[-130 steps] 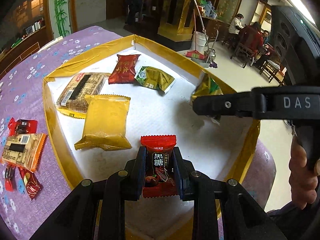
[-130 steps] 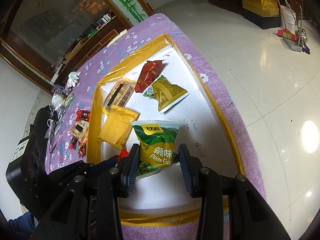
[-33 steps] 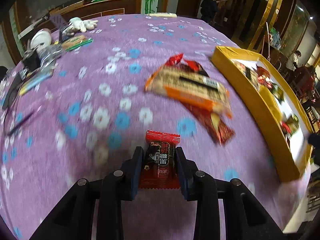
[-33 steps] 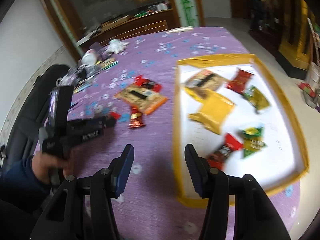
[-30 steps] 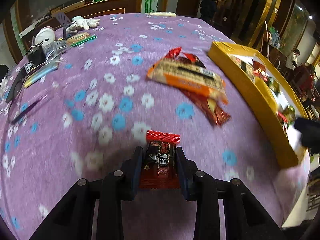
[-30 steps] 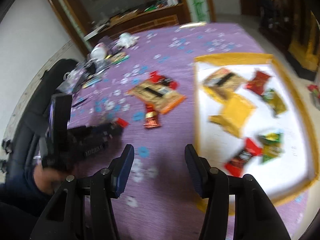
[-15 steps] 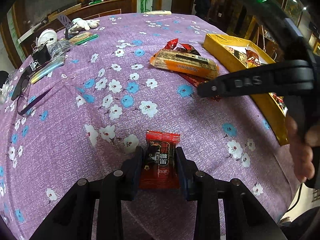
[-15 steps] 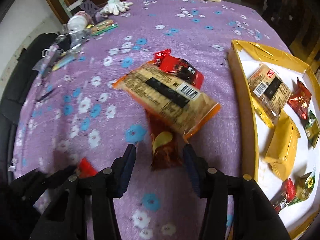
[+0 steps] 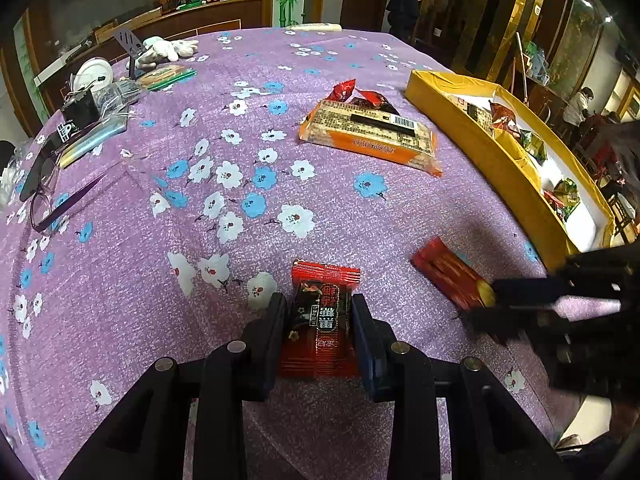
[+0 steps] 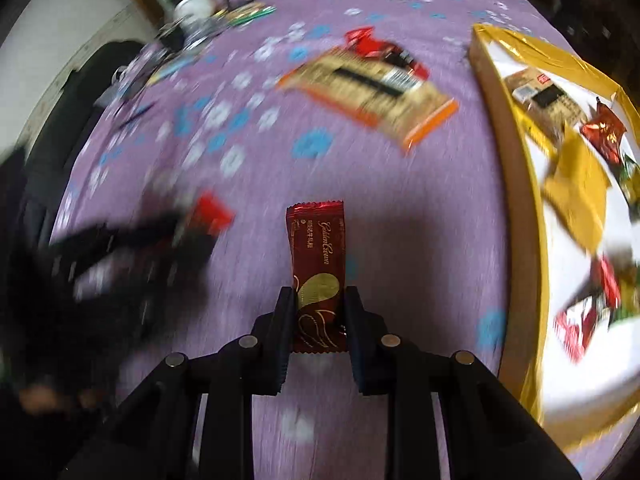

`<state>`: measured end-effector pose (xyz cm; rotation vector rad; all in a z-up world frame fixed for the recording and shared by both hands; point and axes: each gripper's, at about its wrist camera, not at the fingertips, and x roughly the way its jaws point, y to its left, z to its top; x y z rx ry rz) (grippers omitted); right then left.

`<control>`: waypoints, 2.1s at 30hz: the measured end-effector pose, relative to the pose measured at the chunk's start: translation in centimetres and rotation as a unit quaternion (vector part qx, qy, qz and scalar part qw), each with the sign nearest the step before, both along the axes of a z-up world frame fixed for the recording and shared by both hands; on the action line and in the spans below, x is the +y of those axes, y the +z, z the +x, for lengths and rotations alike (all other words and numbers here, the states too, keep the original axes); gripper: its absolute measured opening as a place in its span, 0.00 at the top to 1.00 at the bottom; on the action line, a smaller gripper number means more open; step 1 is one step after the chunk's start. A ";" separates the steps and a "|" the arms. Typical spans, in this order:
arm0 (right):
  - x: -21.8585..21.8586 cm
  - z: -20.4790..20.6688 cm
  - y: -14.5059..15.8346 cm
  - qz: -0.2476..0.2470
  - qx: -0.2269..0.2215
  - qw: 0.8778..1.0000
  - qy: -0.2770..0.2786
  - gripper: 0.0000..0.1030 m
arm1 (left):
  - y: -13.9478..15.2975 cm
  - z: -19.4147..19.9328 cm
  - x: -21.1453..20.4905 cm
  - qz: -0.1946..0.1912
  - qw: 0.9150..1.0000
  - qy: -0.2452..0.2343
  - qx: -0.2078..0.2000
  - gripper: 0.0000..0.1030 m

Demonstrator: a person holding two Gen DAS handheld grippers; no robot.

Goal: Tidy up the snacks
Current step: 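Carry the red candy and red chocolate bar over the white tray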

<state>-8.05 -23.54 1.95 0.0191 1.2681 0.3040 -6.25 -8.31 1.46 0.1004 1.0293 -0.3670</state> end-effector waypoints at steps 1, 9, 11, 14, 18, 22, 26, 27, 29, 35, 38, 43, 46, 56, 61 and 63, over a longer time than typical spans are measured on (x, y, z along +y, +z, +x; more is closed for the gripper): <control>0.0 -0.3 0.3 -0.002 -0.006 1.000 0.002 0.70 | 0.0 0.0 0.0 0.001 1.000 0.000 0.000 0.68; 0.3 0.6 0.1 -0.008 -0.008 1.000 0.002 0.61 | 0.0 0.1 -0.1 0.002 1.000 -0.001 -0.002 0.68; 0.4 0.7 -0.2 -0.005 -0.007 1.000 0.003 0.61 | 0.0 0.1 0.0 0.001 1.000 0.001 -0.002 0.68; 0.9 0.6 -0.3 -0.015 -0.011 1.000 0.013 0.77 | 0.1 0.1 0.0 -0.001 1.000 0.004 -0.002 0.68; 0.5 0.4 0.1 0.000 -0.019 1.000 0.002 0.77 | 0.4 0.0 -0.1 -0.007 1.000 0.005 -0.005 0.68; -0.6 0.3 1.3 0.021 -0.038 0.999 -0.012 0.77 | 0.9 0.1 -0.6 -0.009 1.000 0.004 -0.009 0.68; -1.6 0.1 2.2 0.038 -0.054 0.997 -0.026 0.77 | 1.4 0.1 -1.3 -0.009 1.000 -0.001 -0.014 0.68; -1.8 0.0 2.4 0.041 -0.056 0.997 -0.028 0.77 | 1.6 0.2 -1.5 -0.009 1.000 -0.003 -0.015 0.68; -2.3 -0.2 2.9 0.050 -0.063 0.996 -0.035 0.77 | 2.0 0.2 -2.0 -0.010 1.000 -0.007 -0.019 0.68; -4.2 -0.8 4.5 0.062 -0.087 0.993 -0.053 0.77 | 3.1 0.2 -3.7 -0.012 0.999 -0.025 -0.029 0.68; -5.4 -1.2 5.1 0.069 -0.098 0.991 -0.067 0.77 | 3.7 0.2 -4.9 -0.012 0.999 -0.037 -0.034 0.68; -8.0 -1.7 5.6 0.075 -0.106 0.987 -0.098 0.77 | 4.3 0.0 -6.9 -0.017 0.998 -0.056 -0.038 0.68; -9.3 -2.1 5.8 0.077 -0.107 0.985 -0.114 0.77 | 4.6 0.0 -8.3 -0.019 0.997 -0.069 -0.040 0.68; -14.4 -3.3 5.9 0.081 -0.113 0.974 -0.178 0.77 | 5.9 0.1 -13.0 -0.026 0.992 -0.115 -0.048 0.68; -16.7 -3.6 5.7 0.077 -0.112 0.969 -0.208 0.77 | 6.5 0.1 -15.5 -0.028 0.988 -0.140 -0.051 0.68; -17.5 -3.7 5.5 0.075 -0.109 0.967 -0.218 0.77 | 6.5 -0.1 -16.7 -0.027 0.986 -0.153 -0.053 0.68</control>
